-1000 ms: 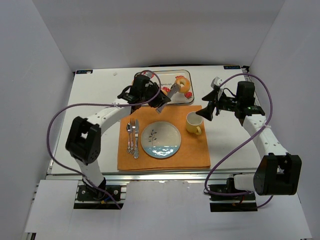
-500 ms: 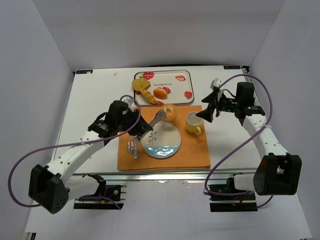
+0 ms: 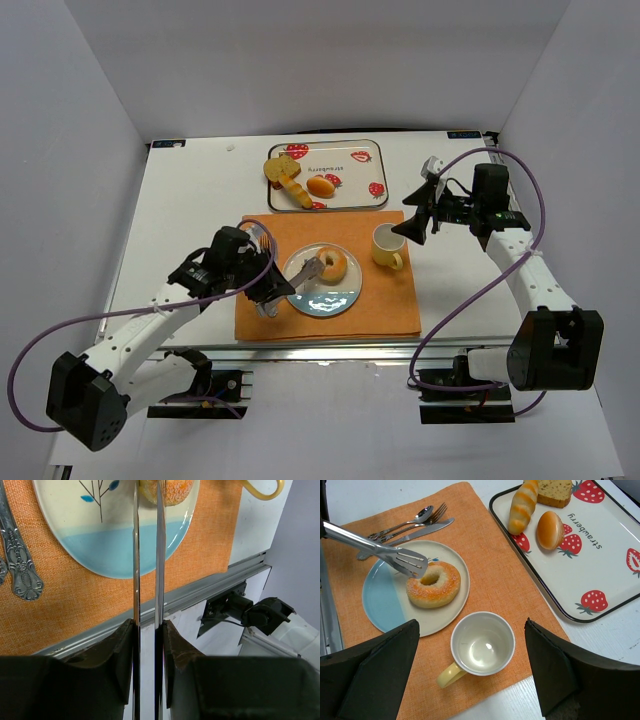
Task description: Place the bread
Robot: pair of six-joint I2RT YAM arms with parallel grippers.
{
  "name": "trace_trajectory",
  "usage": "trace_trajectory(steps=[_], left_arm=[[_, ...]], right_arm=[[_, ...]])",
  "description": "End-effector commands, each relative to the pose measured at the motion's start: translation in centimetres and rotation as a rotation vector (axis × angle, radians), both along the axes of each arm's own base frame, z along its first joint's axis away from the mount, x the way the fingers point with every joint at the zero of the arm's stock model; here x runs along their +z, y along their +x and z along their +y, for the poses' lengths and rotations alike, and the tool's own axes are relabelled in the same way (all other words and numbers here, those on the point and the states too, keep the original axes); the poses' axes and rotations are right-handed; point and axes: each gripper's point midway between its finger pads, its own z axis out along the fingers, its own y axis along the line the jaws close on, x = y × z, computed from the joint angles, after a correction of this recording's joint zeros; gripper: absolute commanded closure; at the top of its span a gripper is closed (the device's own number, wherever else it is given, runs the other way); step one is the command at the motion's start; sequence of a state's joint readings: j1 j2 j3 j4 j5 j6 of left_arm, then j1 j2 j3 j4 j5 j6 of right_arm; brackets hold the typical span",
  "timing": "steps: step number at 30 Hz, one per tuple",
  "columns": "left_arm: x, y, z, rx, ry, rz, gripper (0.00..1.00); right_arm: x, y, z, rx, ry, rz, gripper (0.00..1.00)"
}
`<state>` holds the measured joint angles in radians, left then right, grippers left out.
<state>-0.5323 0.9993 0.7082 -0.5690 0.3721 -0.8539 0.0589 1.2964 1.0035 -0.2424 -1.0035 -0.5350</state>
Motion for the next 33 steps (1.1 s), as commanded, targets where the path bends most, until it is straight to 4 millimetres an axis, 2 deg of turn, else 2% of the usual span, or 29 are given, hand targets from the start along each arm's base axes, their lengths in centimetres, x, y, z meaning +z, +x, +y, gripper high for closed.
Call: trace_trajectory(steps=[1, 4, 9, 21, 33], left_arm=[[0.9, 0.1, -0.5, -0.040, -0.017, -0.029, 0.70], [1.0, 0.2, -0.4, -0.048, -0.005, -0.036, 0.59], [1.7, 0.3, -0.3, -0.038, -0.005, -0.057, 0.53], [3.8, 1.0, 0.1, -0.005, -0.005, -0.106, 0.51], [4.0, 0.7, 0.6, -0.017, 0.039, -0.102, 0.52]], right_arm=[[2.1, 0.1, 0.2, 0.023, 0.015, -0.048, 0.10], [2.0, 0.1, 0.1, 0.021, 0.013, -0.046, 0.11], [1.9, -0.1, 0.1, 0.022, 0.013, -0.043, 0.11], [1.8, -0.2, 0.2, 0.032, 0.020, -0.035, 0.11], [2.0, -0.4, 0.3, 0.036, 0.019, -0.043, 0.11]])
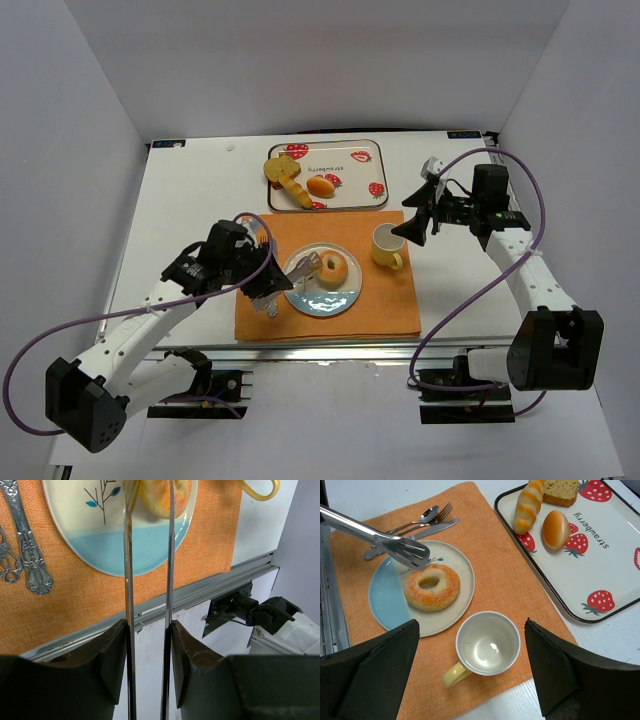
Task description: Place the bread
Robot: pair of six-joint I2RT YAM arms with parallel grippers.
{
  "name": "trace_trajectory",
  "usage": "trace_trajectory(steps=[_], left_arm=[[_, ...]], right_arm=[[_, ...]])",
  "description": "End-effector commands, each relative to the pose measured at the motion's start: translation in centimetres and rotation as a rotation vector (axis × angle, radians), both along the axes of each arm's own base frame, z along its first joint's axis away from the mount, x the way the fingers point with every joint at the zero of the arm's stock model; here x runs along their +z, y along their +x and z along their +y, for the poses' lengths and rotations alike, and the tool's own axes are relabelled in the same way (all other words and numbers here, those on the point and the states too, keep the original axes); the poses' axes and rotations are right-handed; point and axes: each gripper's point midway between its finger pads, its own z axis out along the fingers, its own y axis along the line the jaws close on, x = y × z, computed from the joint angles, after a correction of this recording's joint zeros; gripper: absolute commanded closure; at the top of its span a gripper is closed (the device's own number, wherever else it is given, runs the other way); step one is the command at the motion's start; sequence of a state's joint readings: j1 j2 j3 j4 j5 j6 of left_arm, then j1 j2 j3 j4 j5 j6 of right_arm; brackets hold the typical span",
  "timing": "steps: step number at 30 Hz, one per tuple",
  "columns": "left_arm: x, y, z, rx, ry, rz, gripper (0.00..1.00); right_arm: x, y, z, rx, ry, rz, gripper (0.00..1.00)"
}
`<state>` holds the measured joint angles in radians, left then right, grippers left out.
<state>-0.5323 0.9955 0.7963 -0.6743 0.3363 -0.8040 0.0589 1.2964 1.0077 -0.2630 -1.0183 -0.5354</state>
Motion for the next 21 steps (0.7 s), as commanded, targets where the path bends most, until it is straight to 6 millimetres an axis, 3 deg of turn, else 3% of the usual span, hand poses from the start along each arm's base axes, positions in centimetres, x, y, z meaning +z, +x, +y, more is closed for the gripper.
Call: trace_trajectory(steps=[1, 10, 13, 15, 17, 19, 20, 21], left_arm=[[2.8, 0.7, -0.1, -0.008, -0.010, -0.082, 0.53], [4.3, 2.0, 0.7, 0.047, 0.025, -0.133, 0.57], [5.1, 3.6, 1.9, 0.104, 0.069, -0.191, 0.71], [5.9, 5.5, 3.4, 0.170, 0.118, -0.253, 0.82], [5.5, 8.4, 7.0, 0.266, 0.268, -0.323, 0.93], [5.0, 10.5, 10.2, 0.322, 0.372, -0.370, 0.96], [5.5, 12.5, 12.6, 0.404, 0.383, -0.415, 0.96], [5.7, 13.4, 13.6, 0.422, 0.386, -0.457, 0.97]], right_arm=[[2.0, 0.0, 0.1, 0.026, 0.012, -0.061, 0.11], [2.0, -0.1, 0.2, 0.046, 0.000, -0.086, 0.11], [1.7, -0.4, 0.6, 0.058, -0.022, -0.085, 0.11], [1.2, -0.3, 1.2, 0.049, -0.054, -0.083, 0.11], [0.6, 0.0, 1.4, 0.022, -0.098, -0.076, 0.12], [0.0, -0.2, 2.3, 0.029, -0.141, -0.076, 0.12], [0.0, -0.1, 2.5, 0.025, -0.155, -0.082, 0.11], [0.1, -0.3, 3.3, 0.035, -0.163, -0.093, 0.10]])
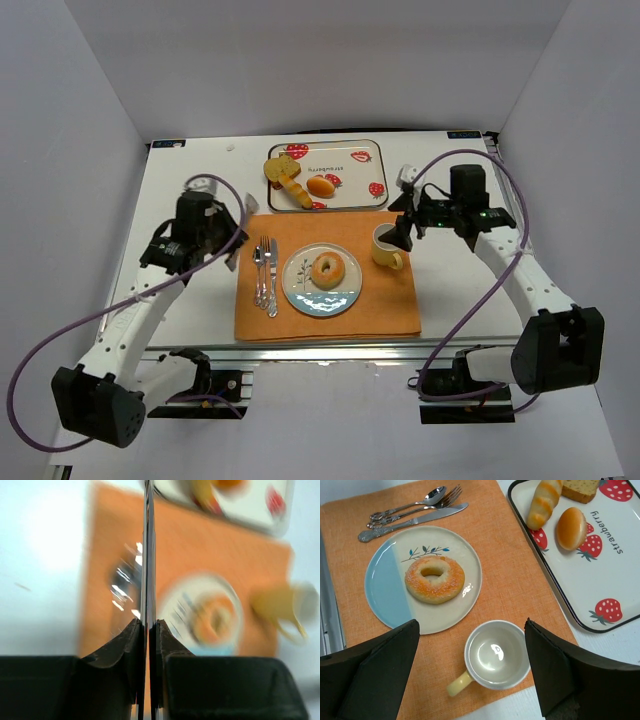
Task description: Place the bread
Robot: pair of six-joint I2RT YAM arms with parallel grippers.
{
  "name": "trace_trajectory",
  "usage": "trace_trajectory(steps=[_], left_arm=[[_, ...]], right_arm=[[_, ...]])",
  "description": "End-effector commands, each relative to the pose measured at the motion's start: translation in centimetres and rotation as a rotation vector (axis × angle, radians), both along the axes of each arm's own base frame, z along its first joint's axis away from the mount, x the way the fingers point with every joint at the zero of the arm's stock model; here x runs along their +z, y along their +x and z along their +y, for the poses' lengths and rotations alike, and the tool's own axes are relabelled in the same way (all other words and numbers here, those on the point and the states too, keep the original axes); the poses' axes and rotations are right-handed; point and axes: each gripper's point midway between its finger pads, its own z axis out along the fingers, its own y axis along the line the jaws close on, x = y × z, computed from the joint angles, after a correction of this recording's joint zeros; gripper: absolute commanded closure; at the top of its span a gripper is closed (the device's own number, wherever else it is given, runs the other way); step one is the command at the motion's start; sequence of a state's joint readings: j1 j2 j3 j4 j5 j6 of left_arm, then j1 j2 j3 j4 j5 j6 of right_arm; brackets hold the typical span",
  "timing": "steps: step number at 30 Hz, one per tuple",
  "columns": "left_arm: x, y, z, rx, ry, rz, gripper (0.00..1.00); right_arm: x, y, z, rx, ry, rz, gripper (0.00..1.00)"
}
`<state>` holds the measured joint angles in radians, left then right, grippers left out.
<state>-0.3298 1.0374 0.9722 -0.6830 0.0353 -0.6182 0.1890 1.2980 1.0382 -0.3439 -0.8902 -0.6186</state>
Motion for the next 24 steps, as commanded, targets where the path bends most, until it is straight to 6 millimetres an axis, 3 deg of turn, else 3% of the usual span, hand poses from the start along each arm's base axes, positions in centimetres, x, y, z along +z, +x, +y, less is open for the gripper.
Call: trace_trajectory(steps=[1, 2, 3, 4, 5, 6, 8, 10, 11, 12, 15, 19, 24], left_arm=[[0.1, 4.4, 6.6, 0.121, 0.195, -0.180, 0.97], [1.3, 6.1, 8.2, 0.177, 0.211, -0.275, 0.97], [0.9, 6.7, 8.9, 0.148, 0.270, -0.313, 0.96], [-0.6, 6.8, 9.4, 0.134, 0.305, -0.310, 0.96], [-0.8, 7.8, 10.4, 0.163, 0.348, -0.344, 0.93], [-1.6, 8.1, 11.0, 0.152, 0.394, -0.344, 0.84], [-3.5, 8.9, 12.0, 0.141, 0.401, -0.337, 0.77], [-6.7, 9.4, 12.6, 0.103, 0.398, -0.266, 0.66], [-7.5, 9.8, 11.1, 0.026, 0.356, -0.273, 0.63], [-9.4, 9.9, 12.1, 0.034, 0.365, -0.217, 0.61], [-11.8, 9.8, 12.7, 0.032, 0.354, -0.160, 0.54], [-13.7, 9.0, 13.6, 0.064, 0.344, -0.098, 0.35], [-15.1, 8.0, 14.3, 0.101, 0.315, -0.043, 0.30]], right_arm=[[0.9, 0.8, 0.9, -0.021, -0.064, -0.068, 0.11], [0.7, 1.2, 0.9, -0.056, -0.081, -0.059, 0.11], [1.0, 1.5, 1.5, -0.066, -0.081, -0.072, 0.11], [0.9, 2.2, 1.3, -0.117, -0.103, -0.079, 0.11], [0.9, 2.4, 1.7, -0.136, -0.106, -0.079, 0.11], [1.2, 3.0, 1.8, -0.174, -0.093, -0.075, 0.11], [1.2, 4.1, 1.6, -0.268, -0.108, -0.072, 0.10], [1.6, 5.4, 1.0, -0.388, -0.087, -0.056, 0.11], [1.8, 5.6, 1.0, -0.421, -0.082, -0.054, 0.11], [1.9, 5.9, 0.8, -0.457, -0.070, -0.038, 0.11], [2.0, 6.6, 0.2, -0.521, -0.075, -0.031, 0.10], [2.5, 6.9, 0.0, -0.550, -0.062, -0.034, 0.11], [3.4, 7.4, 0.2, -0.570, -0.026, -0.025, 0.11]])
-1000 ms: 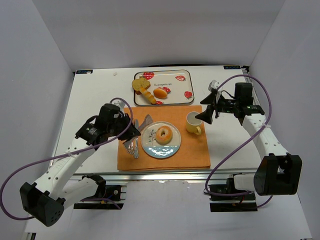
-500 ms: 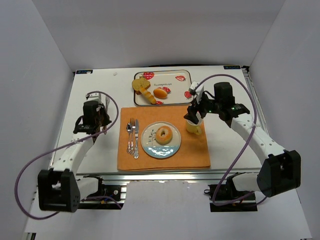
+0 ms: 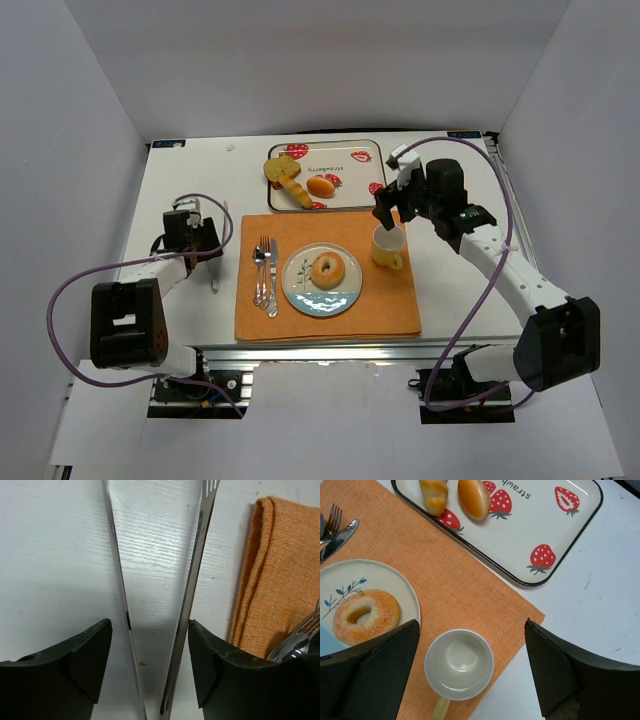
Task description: Place the bread
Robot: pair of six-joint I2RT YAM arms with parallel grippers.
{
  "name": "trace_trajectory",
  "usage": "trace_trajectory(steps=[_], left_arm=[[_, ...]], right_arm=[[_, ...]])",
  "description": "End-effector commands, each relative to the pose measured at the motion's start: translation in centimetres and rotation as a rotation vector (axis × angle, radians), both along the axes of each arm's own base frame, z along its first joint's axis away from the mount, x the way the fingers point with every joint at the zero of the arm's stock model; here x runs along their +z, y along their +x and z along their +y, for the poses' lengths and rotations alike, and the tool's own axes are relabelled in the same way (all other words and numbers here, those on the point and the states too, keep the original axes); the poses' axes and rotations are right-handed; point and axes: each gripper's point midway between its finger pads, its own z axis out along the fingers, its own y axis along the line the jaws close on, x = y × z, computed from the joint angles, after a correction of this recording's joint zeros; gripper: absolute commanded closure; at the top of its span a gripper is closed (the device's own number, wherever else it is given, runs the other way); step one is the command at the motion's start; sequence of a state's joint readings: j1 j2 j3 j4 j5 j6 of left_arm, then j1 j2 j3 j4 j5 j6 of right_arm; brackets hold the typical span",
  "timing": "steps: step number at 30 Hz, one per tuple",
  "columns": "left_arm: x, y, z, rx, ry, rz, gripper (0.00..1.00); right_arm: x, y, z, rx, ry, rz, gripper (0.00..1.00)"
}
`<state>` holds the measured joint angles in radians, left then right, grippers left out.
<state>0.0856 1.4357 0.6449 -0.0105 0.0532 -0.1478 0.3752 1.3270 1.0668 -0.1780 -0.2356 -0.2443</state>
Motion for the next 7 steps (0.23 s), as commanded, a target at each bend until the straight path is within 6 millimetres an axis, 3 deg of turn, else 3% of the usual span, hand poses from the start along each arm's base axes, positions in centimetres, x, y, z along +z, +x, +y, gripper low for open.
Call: trace_trajectory(steps=[1, 4, 7], left_arm=[[0.4, 0.2, 0.4, 0.020, -0.024, -0.031, 0.28], [1.3, 0.0, 0.7, 0.040, -0.029, -0.051, 0.22], [4.0, 0.2, 1.0, 0.065, -0.029, -0.116, 0.20]], right_arm=[[3.7, 1.8, 0.5, -0.049, 0.066, -0.074, 0.11], [4.2, 2.0, 0.7, -0.047, 0.076, -0.074, 0.10], [4.6, 1.8, 1.2, -0.028, 0.101, -0.073, 0.10]])
